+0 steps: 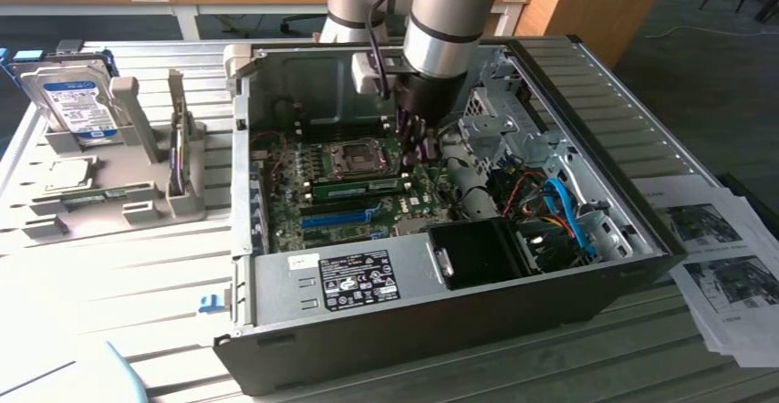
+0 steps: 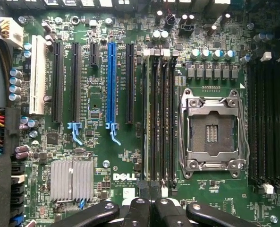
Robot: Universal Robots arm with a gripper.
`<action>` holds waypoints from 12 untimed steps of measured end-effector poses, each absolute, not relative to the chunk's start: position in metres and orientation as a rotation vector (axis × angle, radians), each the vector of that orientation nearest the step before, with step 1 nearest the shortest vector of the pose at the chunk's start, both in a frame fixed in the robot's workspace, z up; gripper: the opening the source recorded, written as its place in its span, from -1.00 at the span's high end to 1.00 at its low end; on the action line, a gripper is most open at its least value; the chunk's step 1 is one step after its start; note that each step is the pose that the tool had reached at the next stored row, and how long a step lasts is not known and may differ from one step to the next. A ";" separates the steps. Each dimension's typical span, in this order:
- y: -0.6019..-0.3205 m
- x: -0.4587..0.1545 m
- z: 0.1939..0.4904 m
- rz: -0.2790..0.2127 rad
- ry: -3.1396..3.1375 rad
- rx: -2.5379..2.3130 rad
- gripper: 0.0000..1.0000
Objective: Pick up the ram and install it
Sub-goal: 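Press down the ram until it locks into place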
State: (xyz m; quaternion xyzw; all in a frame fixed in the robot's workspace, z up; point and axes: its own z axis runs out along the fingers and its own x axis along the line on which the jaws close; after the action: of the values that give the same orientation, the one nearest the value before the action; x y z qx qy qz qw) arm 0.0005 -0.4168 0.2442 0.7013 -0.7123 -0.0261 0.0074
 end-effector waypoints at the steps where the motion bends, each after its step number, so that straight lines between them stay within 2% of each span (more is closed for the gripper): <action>1: -0.417 0.001 0.243 -0.082 -2.227 2.193 0.81; 12: -0.417 0.001 0.240 -0.082 -2.227 2.193 0.81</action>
State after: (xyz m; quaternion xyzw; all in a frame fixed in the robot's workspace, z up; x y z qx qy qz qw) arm 0.0005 -0.4168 0.2399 0.7013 -0.7123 -0.0261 0.0074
